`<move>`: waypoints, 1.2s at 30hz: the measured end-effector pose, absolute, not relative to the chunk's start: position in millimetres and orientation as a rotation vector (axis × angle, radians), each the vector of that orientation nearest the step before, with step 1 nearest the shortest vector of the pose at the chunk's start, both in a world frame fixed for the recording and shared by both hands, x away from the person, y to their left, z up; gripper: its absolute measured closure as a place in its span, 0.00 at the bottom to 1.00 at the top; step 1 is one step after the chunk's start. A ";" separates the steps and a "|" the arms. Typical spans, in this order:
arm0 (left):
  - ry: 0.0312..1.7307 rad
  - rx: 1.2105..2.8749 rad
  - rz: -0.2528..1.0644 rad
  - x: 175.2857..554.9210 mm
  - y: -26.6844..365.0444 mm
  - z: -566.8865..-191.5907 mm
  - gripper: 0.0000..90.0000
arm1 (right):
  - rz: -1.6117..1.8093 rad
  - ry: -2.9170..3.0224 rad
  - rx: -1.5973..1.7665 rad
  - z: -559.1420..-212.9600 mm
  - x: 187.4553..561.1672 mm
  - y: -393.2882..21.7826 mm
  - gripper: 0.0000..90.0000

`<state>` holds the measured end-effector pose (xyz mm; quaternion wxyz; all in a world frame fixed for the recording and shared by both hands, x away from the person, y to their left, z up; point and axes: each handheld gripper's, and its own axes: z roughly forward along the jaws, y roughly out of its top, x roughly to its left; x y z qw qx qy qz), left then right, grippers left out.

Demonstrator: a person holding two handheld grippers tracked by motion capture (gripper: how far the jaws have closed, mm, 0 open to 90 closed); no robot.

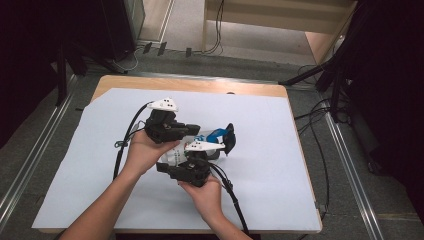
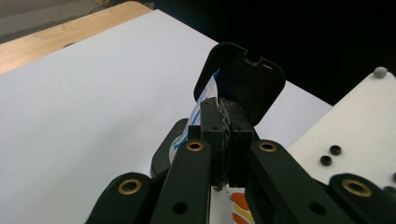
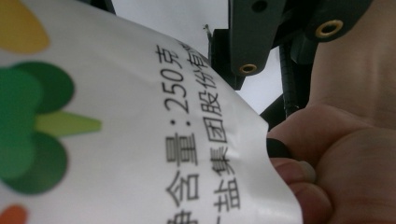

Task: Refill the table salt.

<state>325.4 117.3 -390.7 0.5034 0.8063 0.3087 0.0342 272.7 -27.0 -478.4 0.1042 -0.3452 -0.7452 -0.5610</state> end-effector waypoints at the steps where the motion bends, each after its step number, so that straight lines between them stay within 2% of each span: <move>1: 0.746 1.947 0.085 325.5 117.6 -390.5 1.00 | -1.654 -2.195 -1.016 -478.0 272.8 -27.1 0.72; 17: 0.753 1.952 0.080 327.0 118.0 -390.9 1.00 | -1.644 -2.200 -1.012 -475.5 272.6 -26.8 0.68; 24: 0.753 1.956 0.077 327.8 117.2 -391.0 1.00 | -1.635 -2.204 -1.006 -476.1 273.3 -25.9 0.63; 36: 0.749 1.955 0.076 326.9 115.5 -390.0 1.00 | -1.641 -2.209 -1.021 -478.0 272.5 -26.7 0.72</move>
